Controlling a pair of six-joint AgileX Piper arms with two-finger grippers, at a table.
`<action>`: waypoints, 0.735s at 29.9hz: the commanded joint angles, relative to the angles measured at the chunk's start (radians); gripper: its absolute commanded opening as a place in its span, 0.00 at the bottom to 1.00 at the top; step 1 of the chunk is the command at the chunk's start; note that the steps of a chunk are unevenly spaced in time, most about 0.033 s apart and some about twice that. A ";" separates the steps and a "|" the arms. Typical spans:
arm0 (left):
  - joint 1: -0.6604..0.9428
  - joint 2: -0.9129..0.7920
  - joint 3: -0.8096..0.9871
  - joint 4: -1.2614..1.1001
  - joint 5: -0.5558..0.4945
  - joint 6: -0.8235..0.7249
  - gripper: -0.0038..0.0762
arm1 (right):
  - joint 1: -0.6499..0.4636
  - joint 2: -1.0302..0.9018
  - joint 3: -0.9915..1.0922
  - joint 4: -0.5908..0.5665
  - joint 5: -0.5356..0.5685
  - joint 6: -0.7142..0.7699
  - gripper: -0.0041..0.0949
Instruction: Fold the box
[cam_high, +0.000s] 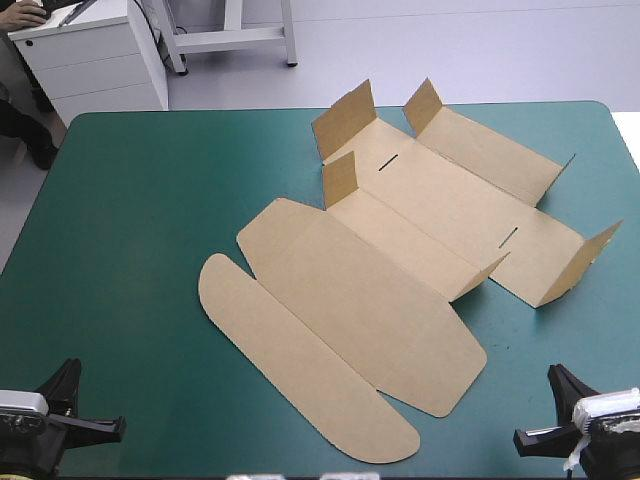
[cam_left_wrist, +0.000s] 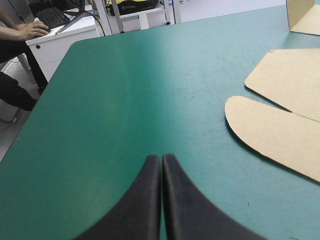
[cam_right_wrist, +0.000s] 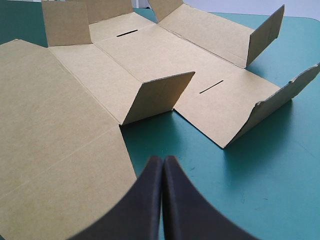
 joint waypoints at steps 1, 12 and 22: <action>-0.004 -0.012 -0.028 0.002 -0.075 -0.005 0.04 | 0.001 -0.020 -0.033 -0.001 -0.077 -0.004 0.02; -0.004 -0.012 -0.028 0.002 -0.075 -0.005 0.04 | 0.001 -0.020 -0.033 -0.001 -0.077 -0.004 0.04; -0.004 -0.012 -0.028 0.002 -0.075 -0.005 0.04 | 0.001 -0.020 -0.033 -0.001 -0.077 -0.004 0.39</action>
